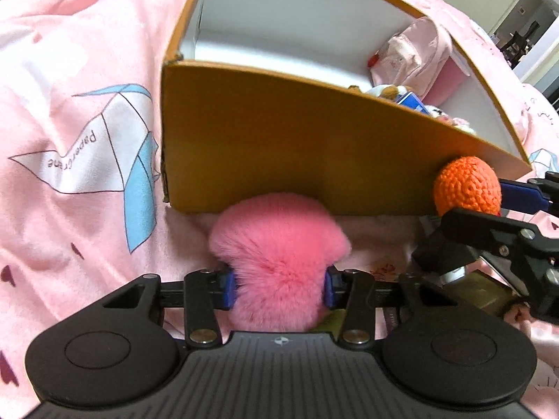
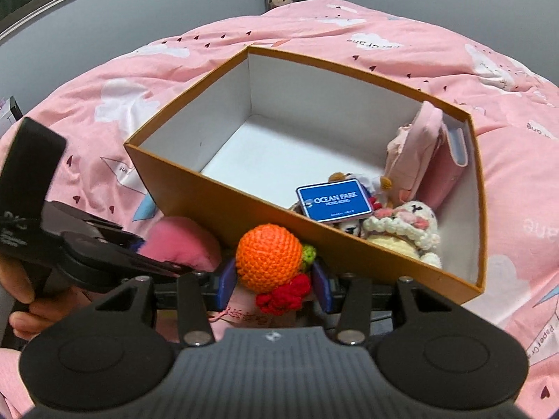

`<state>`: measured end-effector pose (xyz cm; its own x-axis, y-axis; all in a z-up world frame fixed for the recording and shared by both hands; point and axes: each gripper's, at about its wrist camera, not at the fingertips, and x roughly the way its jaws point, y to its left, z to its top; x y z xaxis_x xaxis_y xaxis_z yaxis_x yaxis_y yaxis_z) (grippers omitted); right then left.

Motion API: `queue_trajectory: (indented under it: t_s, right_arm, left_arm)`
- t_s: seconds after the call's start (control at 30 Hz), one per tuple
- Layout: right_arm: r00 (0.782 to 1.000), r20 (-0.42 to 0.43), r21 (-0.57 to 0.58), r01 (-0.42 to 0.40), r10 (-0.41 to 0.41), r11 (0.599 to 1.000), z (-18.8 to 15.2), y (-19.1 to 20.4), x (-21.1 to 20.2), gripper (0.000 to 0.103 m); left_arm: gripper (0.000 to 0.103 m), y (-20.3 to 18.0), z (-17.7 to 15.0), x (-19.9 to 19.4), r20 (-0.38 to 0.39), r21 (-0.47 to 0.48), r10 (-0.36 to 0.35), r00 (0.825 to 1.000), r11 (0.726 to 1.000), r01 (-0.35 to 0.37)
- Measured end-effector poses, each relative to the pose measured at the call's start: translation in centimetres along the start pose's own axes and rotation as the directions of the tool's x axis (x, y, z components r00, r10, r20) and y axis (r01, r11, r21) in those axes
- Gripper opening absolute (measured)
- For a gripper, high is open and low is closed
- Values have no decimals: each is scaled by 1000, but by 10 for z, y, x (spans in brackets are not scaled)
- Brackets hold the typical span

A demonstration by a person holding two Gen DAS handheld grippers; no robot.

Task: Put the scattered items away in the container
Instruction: 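Lift the pompom and orange ball up from the bed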

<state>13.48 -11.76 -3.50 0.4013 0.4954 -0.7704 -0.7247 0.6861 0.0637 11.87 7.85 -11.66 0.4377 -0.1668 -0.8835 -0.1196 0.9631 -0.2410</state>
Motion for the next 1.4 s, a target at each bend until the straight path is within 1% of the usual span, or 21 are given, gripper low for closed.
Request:
queue_trajectory:
  t_s: [0.27, 0.4, 0.53, 0.63, 0.77, 0.93, 1.13, 1.2, 1.27, 1.3, 1.4]
  right_arm:
    - [999, 32, 3, 12, -12, 1000, -1, 0, -9, 49]
    - [998, 57, 11, 13, -13, 1000, 0, 0, -17, 49]
    - [996, 84, 35, -15, 12, 999, 3, -3, -27, 49]
    - [994, 107, 48, -33, 28, 998, 7, -5, -34, 49]
    - [989, 143, 46, -31, 24, 998, 14, -8, -44, 49]
    - [982, 188, 54, -47, 36, 997, 26, -17, -55, 49]
    - [970, 241, 79, -50, 29, 996, 42, -33, -64, 49]
    - [967, 256, 90, -40, 16, 995, 46, -38, -64, 49]
    - [965, 262, 105, -35, 7, 994, 50, -43, -62, 49]
    - [965, 262, 112, -35, 4, 993, 51, -46, -60, 49]
    - [968, 250, 124, -28, -3, 992, 54, -53, -49, 49]
  left_arm:
    - [50, -5, -3, -31, 75, 23, -17, 997, 1000, 15]
    - [50, -8, -9, -53, 114, 45, -23, 993, 999, 18]
    - [50, -14, -12, -75, 158, 73, -30, 987, 997, 19]
    - [50, -18, -11, -92, 189, 86, -54, 981, 996, 38]
    - [50, -27, -2, -117, 246, 116, -94, 965, 991, 67]
    - [50, -36, 21, -139, 313, 143, -142, 939, 985, 101]
    - [50, -44, 56, -159, 397, 182, -147, 906, 980, 80]
    - [50, -48, 68, -161, 412, 200, -153, 898, 977, 75]
    - [50, -51, 82, -154, 408, 207, -150, 900, 976, 69]
    - [50, -53, 88, -149, 399, 211, -147, 905, 975, 65]
    - [50, -59, 105, -123, 347, 213, -126, 929, 976, 53]
